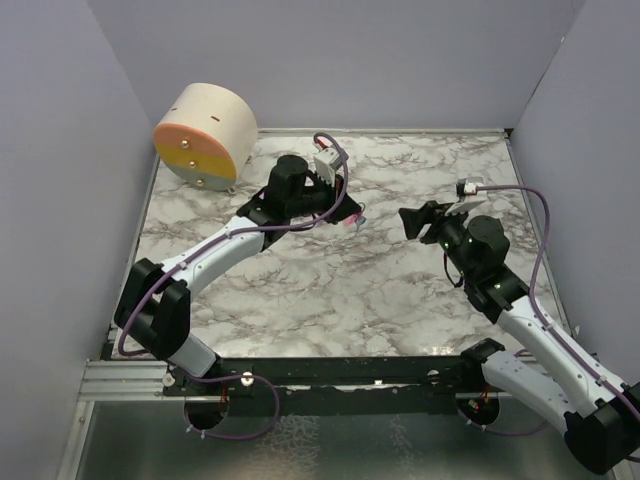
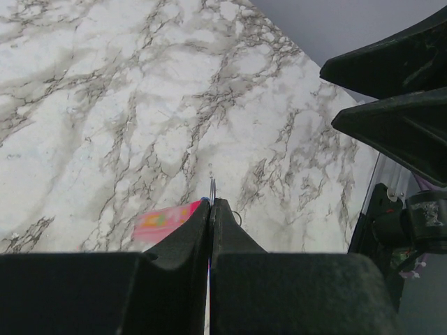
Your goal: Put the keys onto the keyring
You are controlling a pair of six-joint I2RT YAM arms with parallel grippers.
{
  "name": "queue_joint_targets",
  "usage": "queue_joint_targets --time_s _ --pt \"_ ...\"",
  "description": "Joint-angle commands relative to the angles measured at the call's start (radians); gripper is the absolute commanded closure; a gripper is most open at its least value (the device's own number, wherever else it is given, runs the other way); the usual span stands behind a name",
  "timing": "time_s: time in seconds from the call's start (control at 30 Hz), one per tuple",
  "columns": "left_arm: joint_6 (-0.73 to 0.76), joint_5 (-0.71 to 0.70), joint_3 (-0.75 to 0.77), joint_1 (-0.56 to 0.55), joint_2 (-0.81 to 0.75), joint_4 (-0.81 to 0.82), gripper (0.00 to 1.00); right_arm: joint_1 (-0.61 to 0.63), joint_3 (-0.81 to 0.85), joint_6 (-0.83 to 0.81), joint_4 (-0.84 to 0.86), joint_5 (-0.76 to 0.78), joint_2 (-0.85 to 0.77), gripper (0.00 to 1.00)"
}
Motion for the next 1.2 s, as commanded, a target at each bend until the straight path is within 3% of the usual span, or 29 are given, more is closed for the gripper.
queue_joint_targets --time_s 0.0,0.23,0.4,1.17 --pt "0.007 -0.005 0.074 0.003 0.027 -0.120 1.00 -0.002 -0.010 -0.059 0.070 -0.141 0.000 0.41" --pt "-0.020 0.001 0.136 0.000 0.066 -0.212 1.00 -0.003 -0.019 -0.056 0.154 -0.383 0.089 0.57" --pt "-0.025 -0.041 0.171 -0.009 0.083 -0.276 1.00 -0.001 -0.026 -0.031 0.202 -0.451 0.156 0.61" --pt "-0.011 -0.110 0.275 -0.074 0.151 -0.373 1.00 0.025 -0.007 -0.011 0.272 -0.438 0.317 0.73"
